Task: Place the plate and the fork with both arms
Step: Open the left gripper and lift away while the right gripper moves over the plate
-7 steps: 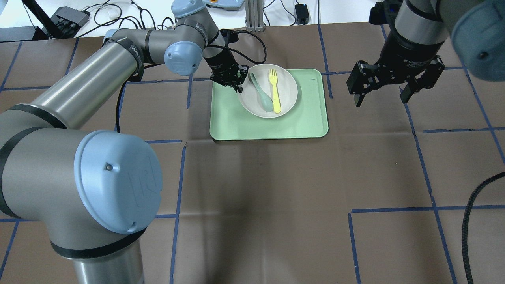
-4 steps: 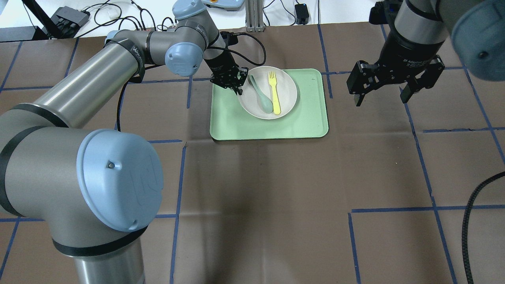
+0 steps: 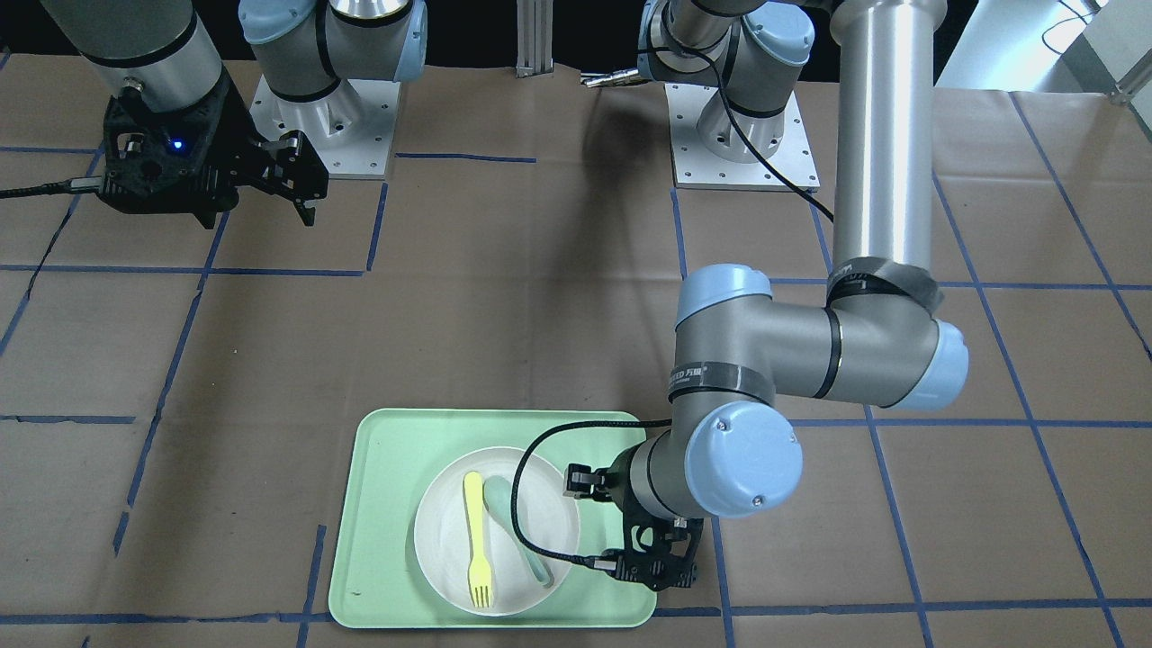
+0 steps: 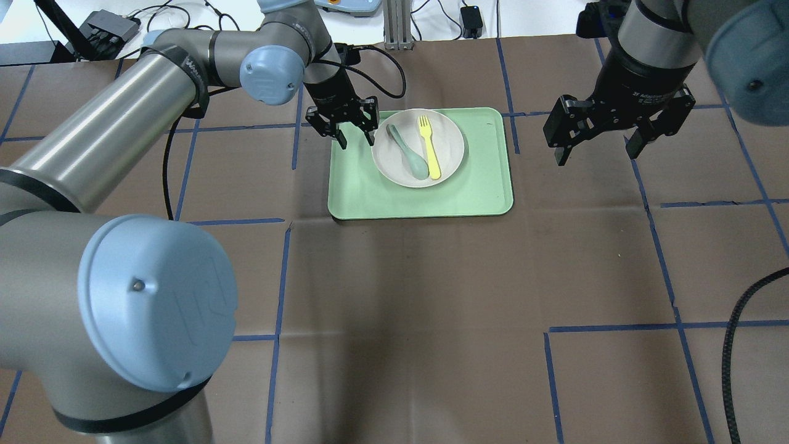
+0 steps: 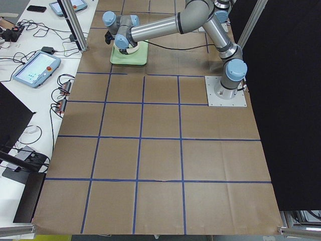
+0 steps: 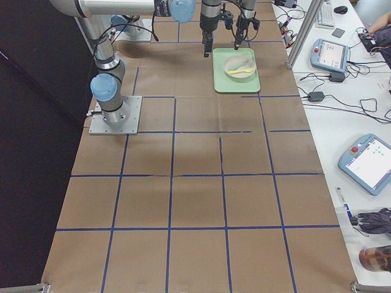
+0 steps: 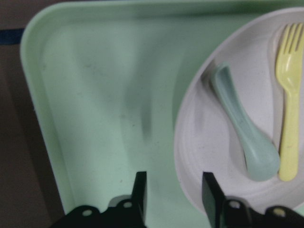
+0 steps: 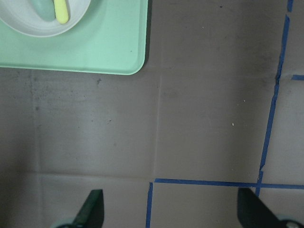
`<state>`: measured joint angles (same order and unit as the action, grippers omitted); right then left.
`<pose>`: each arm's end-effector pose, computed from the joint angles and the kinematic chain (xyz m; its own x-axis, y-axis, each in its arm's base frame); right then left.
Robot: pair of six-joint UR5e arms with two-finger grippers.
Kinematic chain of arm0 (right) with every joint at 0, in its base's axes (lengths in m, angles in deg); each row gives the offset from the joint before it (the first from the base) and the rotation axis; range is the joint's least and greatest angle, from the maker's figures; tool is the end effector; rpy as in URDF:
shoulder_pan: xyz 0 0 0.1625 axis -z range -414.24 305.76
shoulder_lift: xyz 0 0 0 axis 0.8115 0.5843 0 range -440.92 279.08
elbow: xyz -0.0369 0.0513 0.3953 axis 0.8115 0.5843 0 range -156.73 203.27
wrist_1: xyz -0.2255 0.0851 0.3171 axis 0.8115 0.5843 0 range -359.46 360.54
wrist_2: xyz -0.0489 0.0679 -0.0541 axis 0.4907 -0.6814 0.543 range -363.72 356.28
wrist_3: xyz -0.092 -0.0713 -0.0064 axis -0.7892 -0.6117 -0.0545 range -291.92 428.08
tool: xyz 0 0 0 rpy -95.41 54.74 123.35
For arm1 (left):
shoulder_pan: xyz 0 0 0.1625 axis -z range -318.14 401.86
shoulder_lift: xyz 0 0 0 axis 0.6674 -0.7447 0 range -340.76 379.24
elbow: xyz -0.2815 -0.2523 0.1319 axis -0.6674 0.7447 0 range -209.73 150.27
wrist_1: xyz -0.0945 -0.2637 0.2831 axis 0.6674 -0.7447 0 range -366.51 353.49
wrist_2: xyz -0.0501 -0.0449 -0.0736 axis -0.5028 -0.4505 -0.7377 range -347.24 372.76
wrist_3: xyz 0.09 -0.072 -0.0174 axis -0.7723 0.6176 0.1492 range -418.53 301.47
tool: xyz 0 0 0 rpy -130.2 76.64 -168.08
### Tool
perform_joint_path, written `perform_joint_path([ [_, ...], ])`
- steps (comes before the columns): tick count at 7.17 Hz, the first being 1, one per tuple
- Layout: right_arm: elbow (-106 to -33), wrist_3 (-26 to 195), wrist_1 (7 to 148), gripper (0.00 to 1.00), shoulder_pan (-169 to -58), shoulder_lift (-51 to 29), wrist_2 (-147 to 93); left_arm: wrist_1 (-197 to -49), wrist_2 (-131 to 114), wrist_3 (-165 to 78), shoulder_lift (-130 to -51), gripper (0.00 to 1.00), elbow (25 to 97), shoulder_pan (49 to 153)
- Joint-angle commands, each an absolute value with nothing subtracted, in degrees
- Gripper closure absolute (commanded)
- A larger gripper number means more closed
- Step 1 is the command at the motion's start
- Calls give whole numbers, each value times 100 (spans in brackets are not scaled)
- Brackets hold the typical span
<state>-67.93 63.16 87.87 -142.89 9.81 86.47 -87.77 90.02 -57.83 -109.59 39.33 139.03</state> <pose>0.1218 -0.4664 0.4379 -0.9981 -0.0624 -0.0014 -0.0623 0.9966 0.0547 -0.2436 -0.6633 0.2311 -0.9736 0.0747 0.2158 0.1111 0.9806 0.1617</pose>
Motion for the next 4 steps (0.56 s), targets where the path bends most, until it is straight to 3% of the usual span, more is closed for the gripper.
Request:
perform_joint_path([
  [1, -6761, 6290, 9243, 0, -14257, 813, 8619, -9901, 9230, -5871, -10095, 1, 3935, 13898],
  [4, -6027, 6605, 9774, 0, -14650, -414, 8628, -10773, 9969, -5880, -8672, 0, 4459, 13933],
])
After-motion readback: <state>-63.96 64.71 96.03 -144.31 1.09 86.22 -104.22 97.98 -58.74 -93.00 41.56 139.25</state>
